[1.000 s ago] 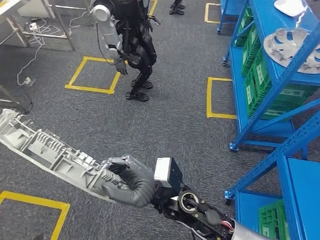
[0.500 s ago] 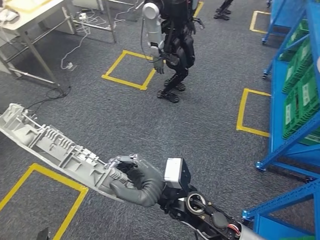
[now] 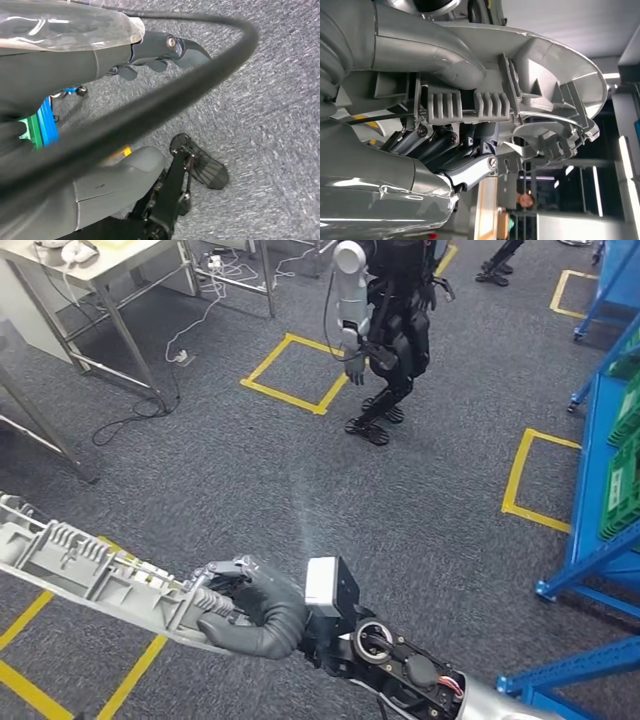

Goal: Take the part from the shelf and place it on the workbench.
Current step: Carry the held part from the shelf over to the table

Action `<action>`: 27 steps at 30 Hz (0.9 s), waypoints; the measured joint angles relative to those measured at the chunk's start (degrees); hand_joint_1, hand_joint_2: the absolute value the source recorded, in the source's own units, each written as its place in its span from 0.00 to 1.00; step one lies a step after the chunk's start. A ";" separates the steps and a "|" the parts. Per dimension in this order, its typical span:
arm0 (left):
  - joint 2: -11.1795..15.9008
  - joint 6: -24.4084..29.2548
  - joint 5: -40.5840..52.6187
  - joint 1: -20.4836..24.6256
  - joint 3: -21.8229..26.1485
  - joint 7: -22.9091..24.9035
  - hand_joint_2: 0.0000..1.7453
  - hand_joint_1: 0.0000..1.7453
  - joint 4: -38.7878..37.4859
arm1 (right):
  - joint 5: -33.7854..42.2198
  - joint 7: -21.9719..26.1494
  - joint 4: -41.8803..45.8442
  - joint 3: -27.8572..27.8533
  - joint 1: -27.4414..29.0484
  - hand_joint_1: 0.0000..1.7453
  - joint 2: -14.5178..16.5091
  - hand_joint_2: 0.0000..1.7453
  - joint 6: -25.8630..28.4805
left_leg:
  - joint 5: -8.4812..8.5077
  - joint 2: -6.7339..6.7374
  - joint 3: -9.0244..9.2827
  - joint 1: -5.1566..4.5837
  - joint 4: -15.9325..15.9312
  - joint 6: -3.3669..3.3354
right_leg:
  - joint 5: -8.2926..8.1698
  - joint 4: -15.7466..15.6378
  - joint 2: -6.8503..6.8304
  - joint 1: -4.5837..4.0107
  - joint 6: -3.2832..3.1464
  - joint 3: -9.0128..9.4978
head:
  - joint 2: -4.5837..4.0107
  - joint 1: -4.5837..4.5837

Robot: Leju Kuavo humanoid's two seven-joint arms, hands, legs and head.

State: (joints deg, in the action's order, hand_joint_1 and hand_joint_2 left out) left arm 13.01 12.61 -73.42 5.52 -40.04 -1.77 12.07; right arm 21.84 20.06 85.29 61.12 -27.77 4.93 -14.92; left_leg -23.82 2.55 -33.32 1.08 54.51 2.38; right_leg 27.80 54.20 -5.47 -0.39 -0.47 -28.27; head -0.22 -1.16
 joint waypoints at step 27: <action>-0.04 -0.37 0.24 -0.17 -0.02 1.06 1.00 0.00 -0.11 | -1.80 -0.85 -0.09 -0.23 1.20 0.98 0.79 1.00 -1.08 | -2.32 -1.51 -4.19 0.88 8.31 1.60 | -1.20 -0.98 1.60 0.95 -0.85 0.06 | 0.00 0.56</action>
State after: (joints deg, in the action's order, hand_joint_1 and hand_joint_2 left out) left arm 12.97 12.24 -73.18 5.34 -40.06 -0.71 11.96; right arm 20.04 19.21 85.20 60.89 -26.57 5.72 -16.00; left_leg -26.14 1.04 -37.51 1.96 62.82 3.98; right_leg 26.60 53.22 -3.87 0.57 -1.32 -28.21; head -0.22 -0.60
